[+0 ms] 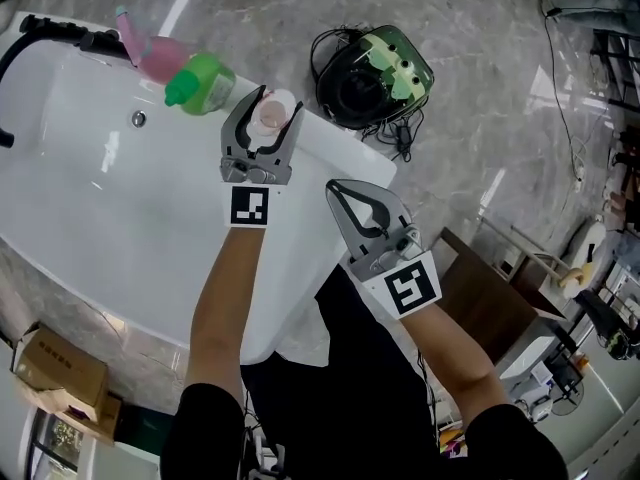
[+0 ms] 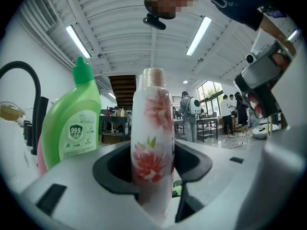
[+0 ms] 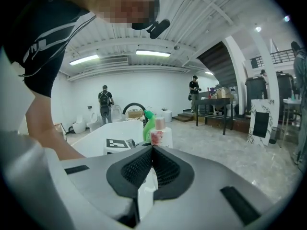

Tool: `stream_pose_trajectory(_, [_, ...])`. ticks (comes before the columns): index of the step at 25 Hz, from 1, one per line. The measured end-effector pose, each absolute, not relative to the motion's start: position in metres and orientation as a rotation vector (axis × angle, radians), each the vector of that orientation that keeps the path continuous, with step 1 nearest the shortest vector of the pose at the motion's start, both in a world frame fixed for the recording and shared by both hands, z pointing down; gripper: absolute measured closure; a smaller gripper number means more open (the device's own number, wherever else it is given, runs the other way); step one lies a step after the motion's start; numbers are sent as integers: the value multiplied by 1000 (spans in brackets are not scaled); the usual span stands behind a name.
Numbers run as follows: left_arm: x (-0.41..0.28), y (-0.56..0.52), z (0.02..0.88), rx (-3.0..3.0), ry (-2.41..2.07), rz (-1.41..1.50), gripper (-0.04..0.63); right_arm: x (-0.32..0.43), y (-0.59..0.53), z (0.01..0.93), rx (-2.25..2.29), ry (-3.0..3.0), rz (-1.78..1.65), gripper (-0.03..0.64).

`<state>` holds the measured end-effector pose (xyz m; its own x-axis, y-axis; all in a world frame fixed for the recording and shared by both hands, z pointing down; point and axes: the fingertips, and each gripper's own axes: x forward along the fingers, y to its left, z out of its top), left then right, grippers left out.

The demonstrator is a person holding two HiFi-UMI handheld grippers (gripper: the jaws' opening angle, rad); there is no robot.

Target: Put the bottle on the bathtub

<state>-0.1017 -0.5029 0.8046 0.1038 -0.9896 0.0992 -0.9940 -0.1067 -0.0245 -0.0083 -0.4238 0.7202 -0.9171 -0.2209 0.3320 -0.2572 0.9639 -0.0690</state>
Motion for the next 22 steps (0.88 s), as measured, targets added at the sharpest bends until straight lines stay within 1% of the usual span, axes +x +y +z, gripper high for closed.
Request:
stream_pose_trajectory(4, [-105, -507, 794, 2359, -2149, 76, 364, -9, -428, 729, 344, -2785, 141, 603])
stream_pose_trajectory(9, [-107, -505, 792, 2330, -2190, 63, 362, -10, -434, 728, 359, -2793, 144, 604])
stream_pose_trajectory(13, [-106, -507, 799, 2306, -2154, 92, 362, -9, -437, 724, 367, -2800, 130, 604])
stream_pose_trajectory(18, [-103, -496, 823, 2222, -2046, 201, 356, -5, -437, 721, 370, -2805, 140, 604])
stream_pose_trajectory(19, [-102, -496, 825, 2221, -2036, 205, 331, -5, -436, 721, 370, -2806, 141, 603])
stream_pose_trajectory(21, [-100, -496, 826, 2229, -2034, 208, 215, -5, -435, 721, 368, -2805, 144, 603])
stream_pose_trajectory(22, [-100, -495, 825, 2226, -2042, 205, 198, -5, -433, 721, 366, -2804, 146, 603])
